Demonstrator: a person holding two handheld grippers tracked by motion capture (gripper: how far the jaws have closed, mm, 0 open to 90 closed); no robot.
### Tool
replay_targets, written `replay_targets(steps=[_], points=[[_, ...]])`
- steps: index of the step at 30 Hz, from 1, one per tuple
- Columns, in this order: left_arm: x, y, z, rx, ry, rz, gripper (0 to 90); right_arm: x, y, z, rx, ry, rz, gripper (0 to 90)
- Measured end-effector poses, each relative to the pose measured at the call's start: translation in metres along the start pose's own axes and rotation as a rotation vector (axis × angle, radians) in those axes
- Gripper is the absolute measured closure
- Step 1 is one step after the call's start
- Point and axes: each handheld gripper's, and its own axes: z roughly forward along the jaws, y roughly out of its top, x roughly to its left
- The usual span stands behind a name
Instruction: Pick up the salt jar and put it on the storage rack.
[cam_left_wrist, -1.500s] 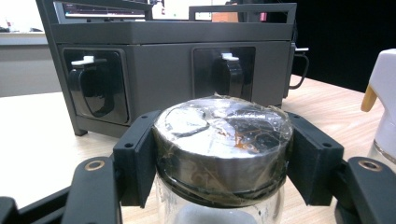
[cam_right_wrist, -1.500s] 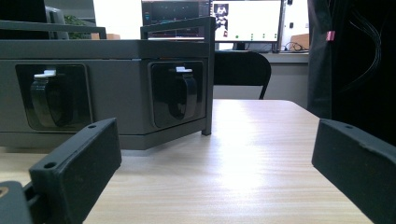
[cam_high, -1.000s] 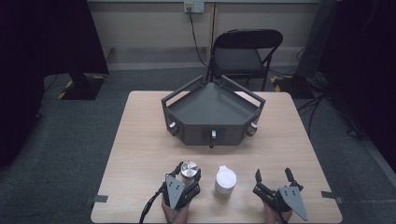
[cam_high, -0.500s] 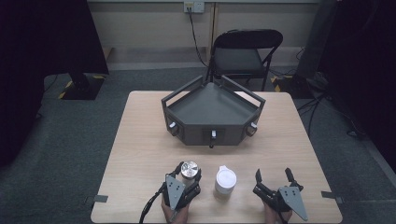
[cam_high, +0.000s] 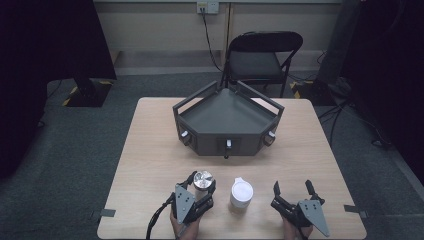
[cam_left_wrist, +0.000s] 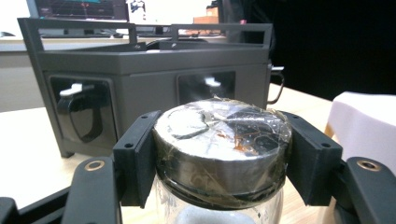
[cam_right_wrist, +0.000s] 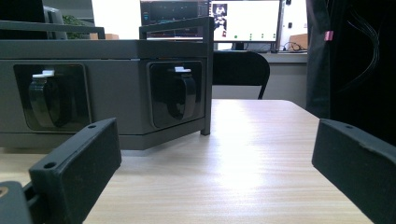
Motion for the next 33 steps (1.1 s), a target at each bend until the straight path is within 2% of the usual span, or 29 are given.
replay_targets(steps=[5,7,10,14,19,22,23,24,26,30,33], points=[[0.014,0.008,0.001,-0.012,-0.063,-0.021,34.5,0.000,0.000,0.000,0.000,0.000,0.000,0.0],[0.018,0.010,0.002,-0.023,-0.082,-0.013,34.5,0.000,0.000,0.000,0.000,0.000,0.000,0.0],[0.020,0.014,0.005,-0.026,-0.088,0.008,34.5,0.000,0.000,0.000,0.000,0.000,0.000,0.0],[0.029,0.021,0.008,-0.037,-0.108,-0.003,34.5,0.000,0.000,0.000,0.000,0.000,0.000,0.0],[0.041,0.034,0.014,-0.040,-0.129,0.003,34.5,0.000,0.000,0.000,0.000,0.000,0.000,0.0],[0.056,0.041,0.023,-0.055,-0.153,-0.022,34.5,0.001,0.000,0.000,0.000,-0.004,0.000,0.0],[0.056,0.041,0.023,-0.055,-0.153,-0.022,34.5,0.001,0.000,0.000,0.000,-0.004,0.000,0.0],[0.060,0.046,0.026,-0.060,-0.157,-0.003,34.5,0.001,0.000,0.000,0.000,-0.004,0.000,0.0],[0.063,0.049,0.029,-0.065,-0.164,0.002,34.5,0.001,0.000,0.000,0.000,-0.004,0.000,0.0],[0.078,0.059,0.037,-0.081,-0.206,-0.012,34.6,0.001,0.000,0.000,0.000,-0.004,0.000,0.0],[0.082,0.064,0.041,-0.084,-0.218,0.000,34.6,0.001,0.000,0.000,0.000,-0.004,0.000,0.0]])
